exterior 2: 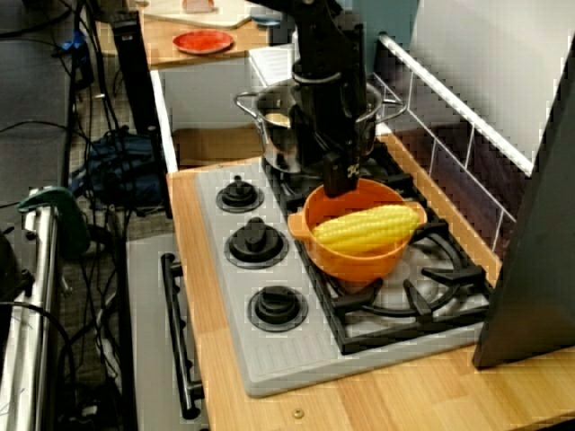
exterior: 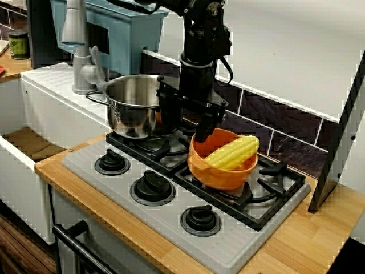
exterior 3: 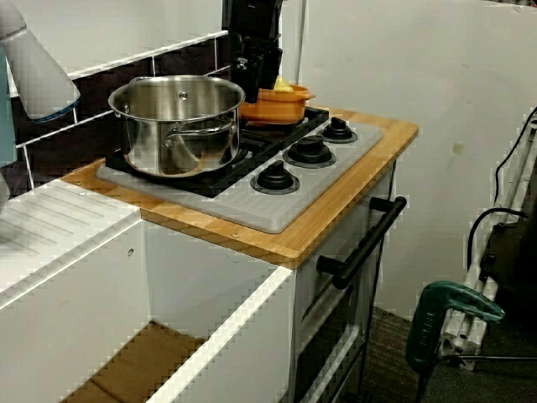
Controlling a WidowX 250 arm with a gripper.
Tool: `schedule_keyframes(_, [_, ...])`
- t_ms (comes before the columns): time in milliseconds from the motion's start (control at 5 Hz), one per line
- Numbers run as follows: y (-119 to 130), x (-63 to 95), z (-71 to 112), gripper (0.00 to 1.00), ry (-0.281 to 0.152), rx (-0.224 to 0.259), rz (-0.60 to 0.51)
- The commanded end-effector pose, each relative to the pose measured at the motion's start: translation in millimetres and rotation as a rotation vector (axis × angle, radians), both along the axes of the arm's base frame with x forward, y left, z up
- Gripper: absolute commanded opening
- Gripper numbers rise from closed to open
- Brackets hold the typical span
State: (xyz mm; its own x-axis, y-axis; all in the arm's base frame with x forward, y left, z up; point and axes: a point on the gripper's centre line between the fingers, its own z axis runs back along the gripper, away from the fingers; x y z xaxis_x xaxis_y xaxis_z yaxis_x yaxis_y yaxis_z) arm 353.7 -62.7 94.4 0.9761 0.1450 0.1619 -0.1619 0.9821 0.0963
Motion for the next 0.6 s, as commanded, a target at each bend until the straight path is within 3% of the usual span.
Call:
schedule_keyframes(0, [2.4,-5.5,5.9,1.00,-0.036,0.003,0.010])
schedule_keyframes(400, [1.4,-6.6,1.1,1.00,-0.033,0.010,0.019])
